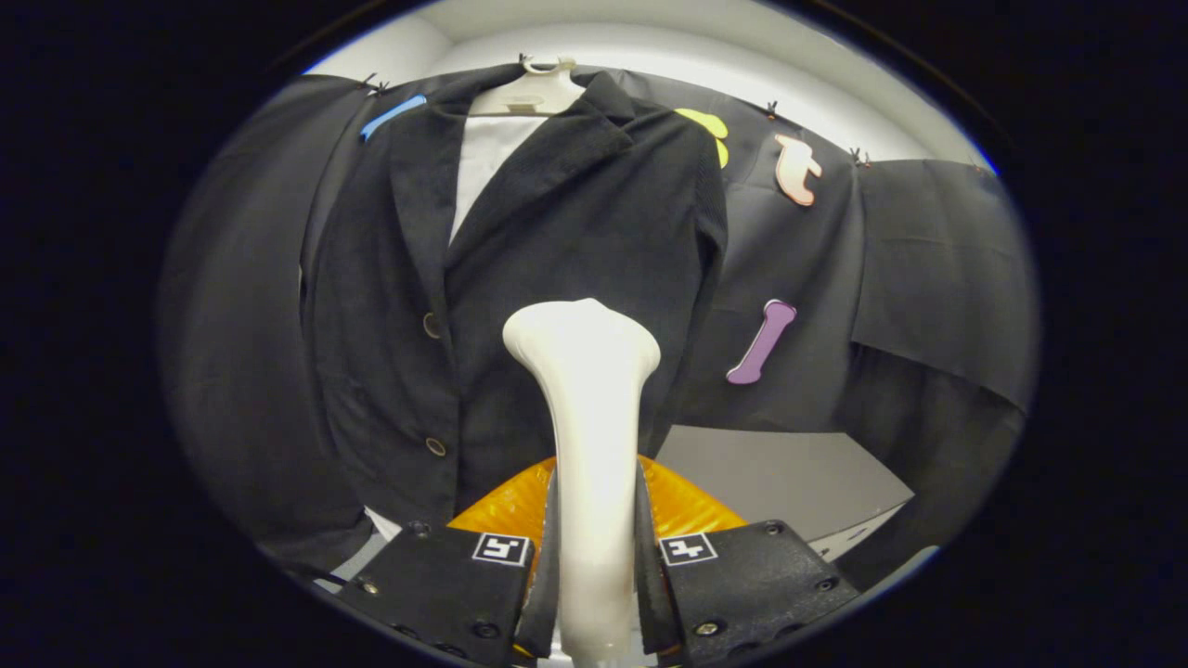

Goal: Iron the clothes twice with a garment steamer, once on the left side and once on the right side.

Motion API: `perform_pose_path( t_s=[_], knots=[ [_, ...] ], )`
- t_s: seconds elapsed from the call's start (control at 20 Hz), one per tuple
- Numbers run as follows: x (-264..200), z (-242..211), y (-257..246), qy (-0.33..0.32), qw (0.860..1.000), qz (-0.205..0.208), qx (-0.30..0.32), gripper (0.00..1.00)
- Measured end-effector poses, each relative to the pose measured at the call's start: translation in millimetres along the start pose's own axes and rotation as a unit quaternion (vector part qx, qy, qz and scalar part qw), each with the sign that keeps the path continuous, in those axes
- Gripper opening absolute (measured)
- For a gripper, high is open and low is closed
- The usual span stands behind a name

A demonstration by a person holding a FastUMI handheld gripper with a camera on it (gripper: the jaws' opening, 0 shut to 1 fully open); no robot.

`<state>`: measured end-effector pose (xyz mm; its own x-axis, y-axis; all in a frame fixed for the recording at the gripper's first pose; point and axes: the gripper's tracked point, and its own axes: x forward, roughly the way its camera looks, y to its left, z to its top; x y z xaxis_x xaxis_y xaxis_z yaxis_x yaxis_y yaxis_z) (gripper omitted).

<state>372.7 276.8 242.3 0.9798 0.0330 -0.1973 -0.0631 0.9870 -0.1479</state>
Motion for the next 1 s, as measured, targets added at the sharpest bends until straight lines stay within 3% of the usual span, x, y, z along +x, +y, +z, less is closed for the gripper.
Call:
perform_pose_path(
  t_s=[1.0],
  knots=[
    [17,-106,9,0.053,0.998,-0.011,-0.022,0.38]
  ],
)
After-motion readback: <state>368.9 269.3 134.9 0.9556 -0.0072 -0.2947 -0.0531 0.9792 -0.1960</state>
